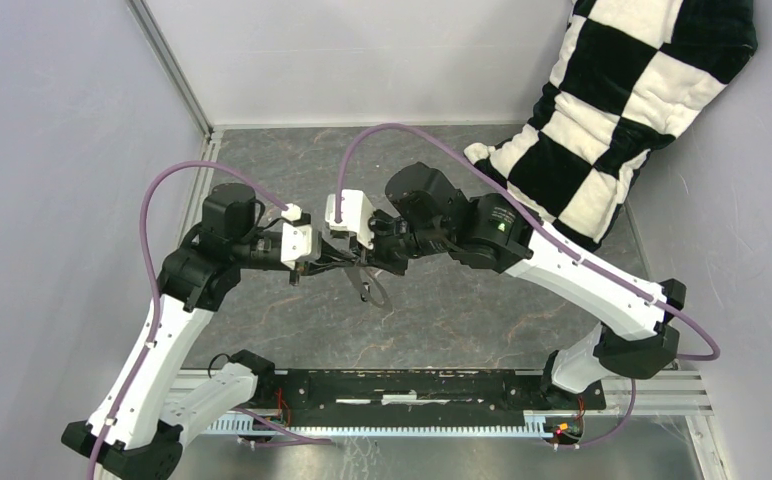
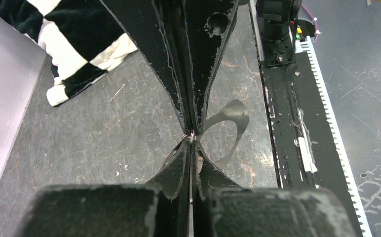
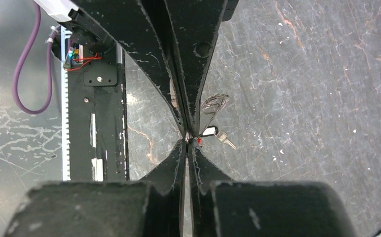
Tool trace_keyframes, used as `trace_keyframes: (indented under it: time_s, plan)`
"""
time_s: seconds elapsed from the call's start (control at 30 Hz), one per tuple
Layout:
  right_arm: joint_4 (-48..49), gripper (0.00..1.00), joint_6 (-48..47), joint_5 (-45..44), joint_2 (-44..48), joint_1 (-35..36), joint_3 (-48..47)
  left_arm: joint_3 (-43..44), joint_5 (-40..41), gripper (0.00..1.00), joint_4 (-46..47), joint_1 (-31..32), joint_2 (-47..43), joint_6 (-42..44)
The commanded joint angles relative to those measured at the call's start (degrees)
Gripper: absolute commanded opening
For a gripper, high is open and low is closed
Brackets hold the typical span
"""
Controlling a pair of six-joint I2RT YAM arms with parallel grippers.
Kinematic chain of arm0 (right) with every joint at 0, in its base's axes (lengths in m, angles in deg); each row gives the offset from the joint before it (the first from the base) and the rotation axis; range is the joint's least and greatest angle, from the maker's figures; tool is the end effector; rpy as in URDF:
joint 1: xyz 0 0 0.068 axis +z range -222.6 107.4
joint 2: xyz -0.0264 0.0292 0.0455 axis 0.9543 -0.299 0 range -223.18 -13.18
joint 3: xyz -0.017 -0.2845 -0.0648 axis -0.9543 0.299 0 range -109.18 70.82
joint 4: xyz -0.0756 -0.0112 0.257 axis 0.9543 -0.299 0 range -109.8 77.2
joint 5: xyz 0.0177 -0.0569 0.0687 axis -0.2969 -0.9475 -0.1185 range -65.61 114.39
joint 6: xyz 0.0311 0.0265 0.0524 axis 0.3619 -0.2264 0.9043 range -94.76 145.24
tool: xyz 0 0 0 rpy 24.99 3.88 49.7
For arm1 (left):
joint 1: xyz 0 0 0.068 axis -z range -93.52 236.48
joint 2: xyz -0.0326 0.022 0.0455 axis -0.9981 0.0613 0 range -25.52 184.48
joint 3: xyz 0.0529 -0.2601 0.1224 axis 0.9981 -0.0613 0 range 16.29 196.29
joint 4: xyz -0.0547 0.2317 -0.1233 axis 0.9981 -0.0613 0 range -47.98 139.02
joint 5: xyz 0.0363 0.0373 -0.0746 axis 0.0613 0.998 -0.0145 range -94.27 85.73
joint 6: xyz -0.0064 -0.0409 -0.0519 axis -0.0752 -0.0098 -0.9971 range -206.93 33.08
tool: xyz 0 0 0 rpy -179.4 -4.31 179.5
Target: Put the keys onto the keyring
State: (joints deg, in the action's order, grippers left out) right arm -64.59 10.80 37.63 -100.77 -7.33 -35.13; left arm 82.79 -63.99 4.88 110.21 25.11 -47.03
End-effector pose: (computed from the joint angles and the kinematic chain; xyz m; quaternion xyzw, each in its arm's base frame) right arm 0.1283 0.3074 0.4646 -0.6025 0.6365 0.2937 0.3816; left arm 0.1230 -0.1037 0.4123 0.6095 0.4980 -0.3605 0.5006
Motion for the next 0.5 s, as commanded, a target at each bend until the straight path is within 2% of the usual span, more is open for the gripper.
trace_keyframes:
  time_s: [0.0,0.07,0.2,0.3,0.37,0.47]
  plan:
    - [7.63,0.17,1.24,-1.34,1.79,0.49,-1.0,1.01,-1.16,0.02,0.43,0.62,-0.27,3.27]
    - [13.27,0.33,2.81,-5.7,5.83,0.44,4.08,0.3,-2.07,0.02,1.29,0.62,-0.77,3.35]
    - [27.59,0.53,5.46,-16.94,18.42,0.11,20.05,-4.26,-2.52,0.02,13.72,0.62,-4.87,-8.82]
    - [33.15,0.56,7.18,-19.44,25.14,-0.9,29.66,-7.94,-2.89,0.02,25.8,0.62,-8.64,-20.28]
    - [34.19,0.6,8.26,-19.35,27.1,-1.55,33.61,-7.9,-5.09,0.02,28.14,0.62,-9.08,-22.98]
    - [37.36,0.62,10.21,-14.18,28.43,-2.04,37.99,-6.46,-7.85,0.02,28.45,0.62,-7.88,-25.74]
